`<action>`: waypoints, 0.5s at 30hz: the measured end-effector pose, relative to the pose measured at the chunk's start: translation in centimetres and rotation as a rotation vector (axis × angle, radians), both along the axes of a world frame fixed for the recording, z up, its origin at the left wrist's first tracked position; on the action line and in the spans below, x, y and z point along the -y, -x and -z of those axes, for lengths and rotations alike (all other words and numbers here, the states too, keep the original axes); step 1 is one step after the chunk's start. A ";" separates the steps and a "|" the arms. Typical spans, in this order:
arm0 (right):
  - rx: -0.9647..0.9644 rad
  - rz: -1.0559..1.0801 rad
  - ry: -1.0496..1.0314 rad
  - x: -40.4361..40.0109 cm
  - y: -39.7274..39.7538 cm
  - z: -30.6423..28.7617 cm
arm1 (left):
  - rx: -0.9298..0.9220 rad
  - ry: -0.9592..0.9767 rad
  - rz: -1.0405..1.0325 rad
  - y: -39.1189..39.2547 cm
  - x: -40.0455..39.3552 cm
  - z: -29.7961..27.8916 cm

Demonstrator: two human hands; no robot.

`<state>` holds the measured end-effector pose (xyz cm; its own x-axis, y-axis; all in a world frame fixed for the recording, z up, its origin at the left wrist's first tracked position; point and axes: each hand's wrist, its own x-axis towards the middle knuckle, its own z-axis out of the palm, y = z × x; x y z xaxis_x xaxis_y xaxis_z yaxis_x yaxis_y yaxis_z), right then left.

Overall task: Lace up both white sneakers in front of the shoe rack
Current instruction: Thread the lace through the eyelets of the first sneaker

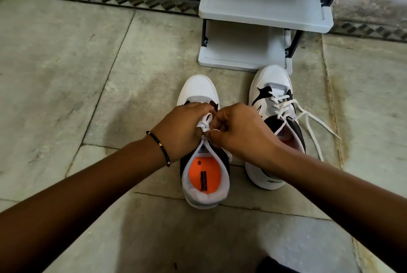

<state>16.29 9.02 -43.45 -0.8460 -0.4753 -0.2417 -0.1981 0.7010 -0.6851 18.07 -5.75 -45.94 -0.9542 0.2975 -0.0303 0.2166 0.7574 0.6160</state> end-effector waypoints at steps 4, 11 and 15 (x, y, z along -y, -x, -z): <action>-0.053 0.017 -0.009 -0.3 -0.3 0.6 | 0.064 -0.089 -0.003 -1.1 1.0 -0.8; -0.122 -0.064 -0.004 0.0 -0.4 0.1 | 0.245 -0.420 -0.391 -1.3 1.8 -1.2; -0.181 -0.111 0.011 -0.5 -0.3 -0.4 | 0.190 -0.435 -0.448 -1.6 1.8 -1.5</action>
<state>16.61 9.53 -43.07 -0.8176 -0.5695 -0.0847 -0.3942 0.6609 -0.6386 19.71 -7.53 -44.47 -0.9785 -0.1052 -0.1772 -0.2053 0.4220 0.8830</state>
